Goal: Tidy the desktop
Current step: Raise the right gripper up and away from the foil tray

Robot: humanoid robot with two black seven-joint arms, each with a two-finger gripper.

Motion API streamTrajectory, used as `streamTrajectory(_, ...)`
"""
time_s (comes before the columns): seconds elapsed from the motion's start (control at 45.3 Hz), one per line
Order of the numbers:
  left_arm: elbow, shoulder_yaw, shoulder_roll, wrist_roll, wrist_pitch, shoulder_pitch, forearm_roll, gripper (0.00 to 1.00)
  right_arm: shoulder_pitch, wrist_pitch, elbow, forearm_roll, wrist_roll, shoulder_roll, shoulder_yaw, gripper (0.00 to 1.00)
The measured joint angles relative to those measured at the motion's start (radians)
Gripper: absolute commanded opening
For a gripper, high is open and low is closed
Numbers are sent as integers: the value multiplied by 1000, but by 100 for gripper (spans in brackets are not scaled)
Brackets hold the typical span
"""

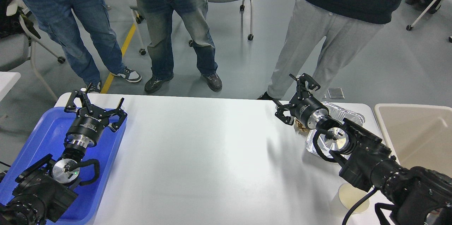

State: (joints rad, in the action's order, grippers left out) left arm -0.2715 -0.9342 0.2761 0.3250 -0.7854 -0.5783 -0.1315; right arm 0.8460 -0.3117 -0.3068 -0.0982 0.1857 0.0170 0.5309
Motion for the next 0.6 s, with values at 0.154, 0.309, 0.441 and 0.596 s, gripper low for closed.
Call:
streamTrajectory(0.154,0,0,0,-1,0,0,0,100,-3,-1,-1,0,0,0,1,100)
streamTrajectory(0.309,0,0,0,-1,0,0,0,100,-4,-2,-3,0,0,0,-1,100)
streamTrajectory(0.441,0,0,0,-1,0,0,0,100,-5,-2,-7,0,0,0,-6,100)
streamTrajectory(0.596,0,0,0,-1,0,0,0,100,-3,-1,-9,1,-4,1,-8,100)
